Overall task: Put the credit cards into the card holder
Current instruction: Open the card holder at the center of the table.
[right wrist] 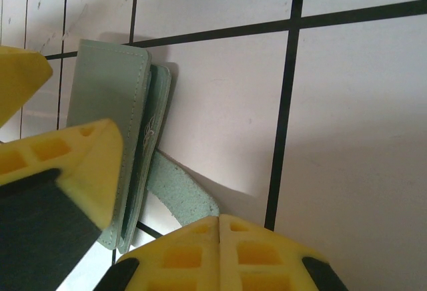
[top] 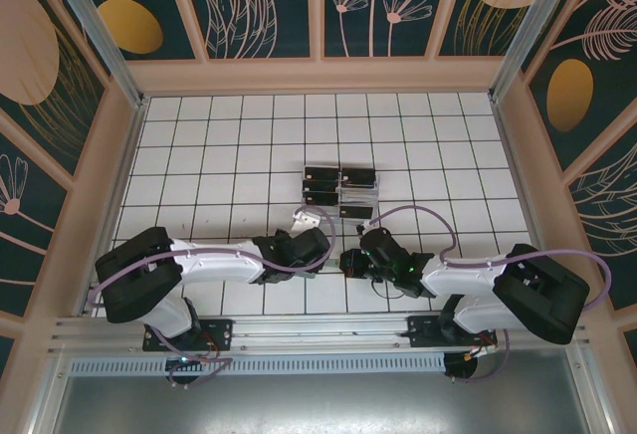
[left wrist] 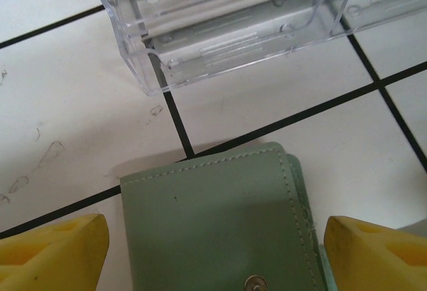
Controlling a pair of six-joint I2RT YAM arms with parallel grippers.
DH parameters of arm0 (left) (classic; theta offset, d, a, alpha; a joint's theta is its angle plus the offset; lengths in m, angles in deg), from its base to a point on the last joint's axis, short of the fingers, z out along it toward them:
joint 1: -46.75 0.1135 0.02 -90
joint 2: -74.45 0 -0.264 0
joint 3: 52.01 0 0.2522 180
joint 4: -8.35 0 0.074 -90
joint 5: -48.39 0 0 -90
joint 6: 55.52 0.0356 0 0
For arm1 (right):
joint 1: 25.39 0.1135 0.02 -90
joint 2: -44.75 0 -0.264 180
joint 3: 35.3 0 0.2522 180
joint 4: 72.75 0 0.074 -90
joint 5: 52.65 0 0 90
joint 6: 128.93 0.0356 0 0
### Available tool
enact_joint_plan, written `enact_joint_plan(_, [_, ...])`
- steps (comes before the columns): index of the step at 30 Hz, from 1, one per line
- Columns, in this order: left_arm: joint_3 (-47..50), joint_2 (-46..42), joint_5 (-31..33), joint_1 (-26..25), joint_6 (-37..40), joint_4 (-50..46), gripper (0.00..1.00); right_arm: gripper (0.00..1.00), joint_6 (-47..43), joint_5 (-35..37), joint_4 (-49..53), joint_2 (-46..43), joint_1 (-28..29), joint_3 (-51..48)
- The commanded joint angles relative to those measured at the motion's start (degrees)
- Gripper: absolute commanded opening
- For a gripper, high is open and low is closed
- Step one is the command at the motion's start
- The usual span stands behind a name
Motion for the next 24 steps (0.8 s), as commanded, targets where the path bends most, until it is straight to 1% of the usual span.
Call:
enact_joint_plan(1, [-0.4,1.5,1.3,-0.5,-0.5,0.2,0.84,0.0,0.5,0.5,-0.1,-0.4,-0.6,-1.0])
enact_joint_plan(5, [-0.6,2.4,2.5,-0.5,-0.6,-0.9,0.82,0.0,0.5,0.5,0.1,-0.5,-0.7,-0.9])
enact_joint_plan(7, [-0.9,2.5,3.8,-0.5,-0.8,-2.0,0.79,0.0,0.6,0.5,0.2,-0.6,-0.7,-1.0])
enact_joint_plan(10, [-1.0,1.9,5.8,-0.6,-0.8,-3.5,0.69,0.0,0.5,0.3,0.4,-0.6,-0.9,-0.9])
enact_joint_plan(18, [-0.9,-1.4,9.5,-0.6,-0.9,-5.8,0.37,0.0,0.3,0.2,1.0,-0.7,-1.0,-0.5])
enact_joint_plan(20, [-0.8,-2.1,10.1,-0.6,-1.0,-6.1,0.28,0.0,0.3,0.3,1.1,-0.8,-1.1,-0.4])
enact_joint_plan(24, [-0.4,-3.2,11.2,-0.5,-1.1,-6.5,0.16,0.0,0.3,0.3,1.3,-1.0,-1.2,-0.3])
